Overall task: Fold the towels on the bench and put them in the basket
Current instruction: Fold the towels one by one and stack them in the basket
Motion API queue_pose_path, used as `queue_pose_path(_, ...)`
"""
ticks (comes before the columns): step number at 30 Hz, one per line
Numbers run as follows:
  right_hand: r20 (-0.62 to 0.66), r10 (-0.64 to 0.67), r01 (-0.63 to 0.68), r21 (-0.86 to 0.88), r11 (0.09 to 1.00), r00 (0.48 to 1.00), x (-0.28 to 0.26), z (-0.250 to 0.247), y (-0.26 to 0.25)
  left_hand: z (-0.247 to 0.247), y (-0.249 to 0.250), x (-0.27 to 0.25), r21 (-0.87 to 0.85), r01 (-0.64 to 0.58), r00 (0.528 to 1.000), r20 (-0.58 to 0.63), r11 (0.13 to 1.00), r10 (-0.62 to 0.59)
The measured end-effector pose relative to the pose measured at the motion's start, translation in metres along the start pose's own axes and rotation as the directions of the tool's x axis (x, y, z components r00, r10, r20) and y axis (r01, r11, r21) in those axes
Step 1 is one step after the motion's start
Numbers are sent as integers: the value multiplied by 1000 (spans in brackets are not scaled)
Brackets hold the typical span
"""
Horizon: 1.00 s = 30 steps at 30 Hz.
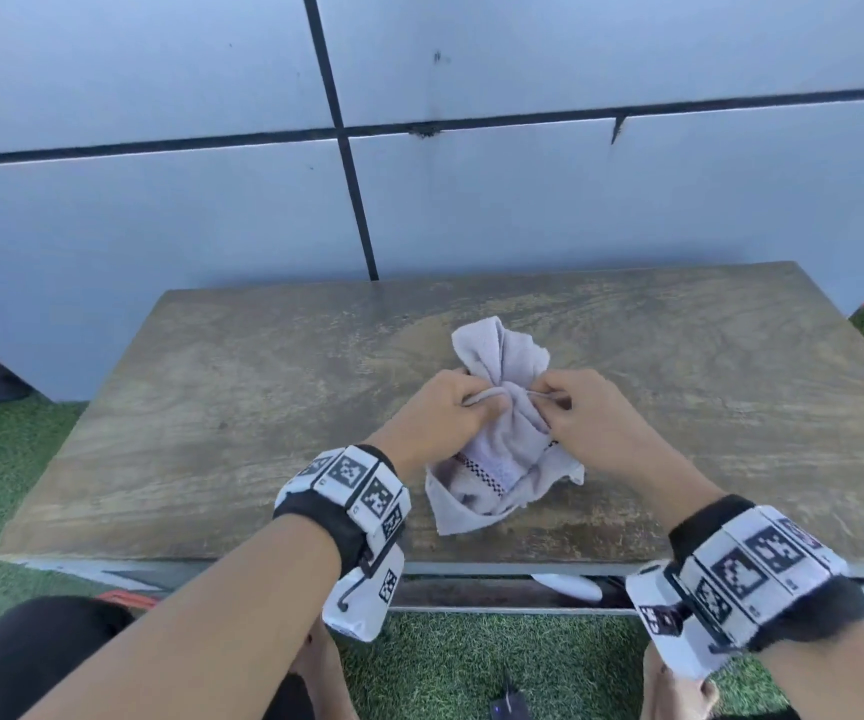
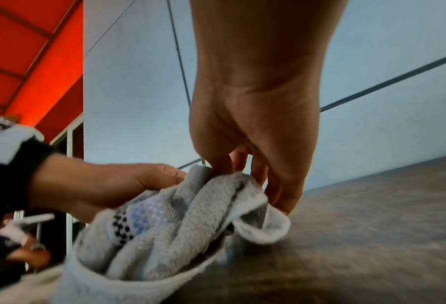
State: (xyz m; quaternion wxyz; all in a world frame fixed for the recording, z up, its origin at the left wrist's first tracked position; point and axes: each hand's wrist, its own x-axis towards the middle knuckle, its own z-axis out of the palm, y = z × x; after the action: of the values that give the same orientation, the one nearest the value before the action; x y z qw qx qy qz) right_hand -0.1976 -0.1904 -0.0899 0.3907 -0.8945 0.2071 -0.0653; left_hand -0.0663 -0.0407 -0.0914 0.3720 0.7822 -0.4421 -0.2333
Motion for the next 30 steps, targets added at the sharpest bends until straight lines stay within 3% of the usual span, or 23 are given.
queue_pose_path(5, -156, -83, 90, 42, 995, 984, 56, -40, -34, -71, 26, 51, 56, -88, 991, -99, 995, 93)
queue_pose_path(8, -280, -105, 100, -33, 994, 954, 123, -78, -56, -116, 41, 95, 108, -50, 982, -177, 993, 69)
queue_pose_path(11, -376, -57, 7, -134, 991, 925, 171, -119, -70, -165, 41, 127, 201, 15, 961, -273, 980, 41)
queue_pose_path(16, -571, -16, -42, -88, 995, 821, 203, -166, -77, -237, 30, 141, 398, 191, 818, -569, 897, 78)
queue_pose_path(19, -548, 98, -17, 151, 988, 831, 214, -163, -90, -258, 28, 148, 455, 254, 805, -589, 854, 74)
queue_pose_path(22, -503, 183, 17, 367, 930, 845, 221, -155, -104, -264, 32, 158, 291, 233, 832, -553, 928, -35)
queue_pose_path(24, -499, 193, 70, 460, 885, 845, 224, -153, -106, -262, 33, 164, 11, 161, 807, -577, 987, -125)
queue_pose_path(26, -514, 175, 121, 491, 863, 840, 223, -154, -104, -257, 33, 166, -144, 35, 760, -639, 989, -120)
queue_pose_path(28, -535, 139, 172, 490, 855, 833, 217, -155, -101, -252, 37, 161, -66, -26, 734, -678, 997, -25)
queue_pose_path(30, -559, 109, 208, 474, 855, 822, 211, -157, -96, -249, 40, 155, 4, -77, 751, -658, 997, 60)
